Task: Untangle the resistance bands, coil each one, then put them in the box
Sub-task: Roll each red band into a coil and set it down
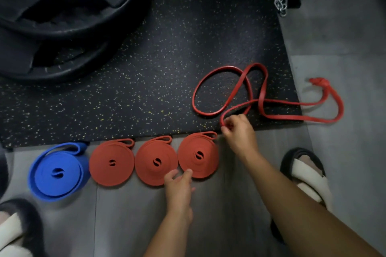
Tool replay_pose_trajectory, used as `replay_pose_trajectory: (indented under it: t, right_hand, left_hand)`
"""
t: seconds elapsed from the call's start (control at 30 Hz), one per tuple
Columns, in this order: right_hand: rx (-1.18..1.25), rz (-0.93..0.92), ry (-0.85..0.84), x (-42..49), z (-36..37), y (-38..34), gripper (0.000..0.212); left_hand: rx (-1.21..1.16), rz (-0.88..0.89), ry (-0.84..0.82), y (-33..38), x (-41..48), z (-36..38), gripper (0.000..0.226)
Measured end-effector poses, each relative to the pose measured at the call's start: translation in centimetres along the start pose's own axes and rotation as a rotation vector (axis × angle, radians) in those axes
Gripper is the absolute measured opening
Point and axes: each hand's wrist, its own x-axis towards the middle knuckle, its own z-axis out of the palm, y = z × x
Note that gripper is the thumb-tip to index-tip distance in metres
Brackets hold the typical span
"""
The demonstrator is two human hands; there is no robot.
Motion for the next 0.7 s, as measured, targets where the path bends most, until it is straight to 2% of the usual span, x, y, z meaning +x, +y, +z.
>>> replay_pose_trajectory:
  t: [0.1,0.13,0.17,0.23,0.27,0.33,0.4,0.5,0.57,0.63,0.7]
  right_hand:
    - [0.203,0.001,-0.245,-0.5,-0.2,-1.0,0.011]
    - [0.285,0.023,-0.217,-0.5,-0.5,-1.0,0.012]
    - [0.314,0.043,-0.083,-0.2,-1.0,-0.5,0.014]
    - [0.190,0.105,0.247,1.0,-2.6,1.3,0.024]
    - [0.105,0.145,0.299,1.7,-3.6,2.3,0.037]
    - [-0.023,0.212,0.145,2.8,-4.7,4.3,0.064]
    - [-0.088,0.257,0.010,3.4,-4.7,5.0,0.070]
    - [-0.002,0.418,0.118,4.4,-4.5,4.8,0.058]
    - [0.036,0.512,0.110,4.9,-4.5,5.5,0.043]
    - [0.066,0.419,0.118,5.0,-4.4,5.6,0.025]
    - [0.190,0.248,0.089,4.2,-3.9,3.9,0.018]
  left_hand:
    - [-0.034,-0.002,-0.068,0.0,0.3,-0.8,0.035]
    - [-0.038,-0.004,-0.078,0.0,0.4,-0.9,0.034]
    - [-0.042,-0.004,-0.079,0.0,0.4,-0.9,0.031]
    - [-0.051,0.004,-0.077,0.3,0.4,-0.7,0.025]
    - [-0.055,0.014,-0.077,0.5,0.4,-0.6,0.022]
    - [-0.062,0.039,-0.086,0.9,0.3,0.0,0.019]
    - [-0.085,0.061,-0.101,1.6,0.1,0.5,0.018]
    - [-0.125,0.095,-0.126,2.9,-0.5,0.9,0.018]
    - [-0.139,0.110,-0.142,3.8,-0.9,0.6,0.016]
    - [-0.144,0.107,-0.167,4.7,-1.1,0.3,0.012]
    - [-0.125,0.080,-0.205,5.5,-1.5,-0.1,0.012]
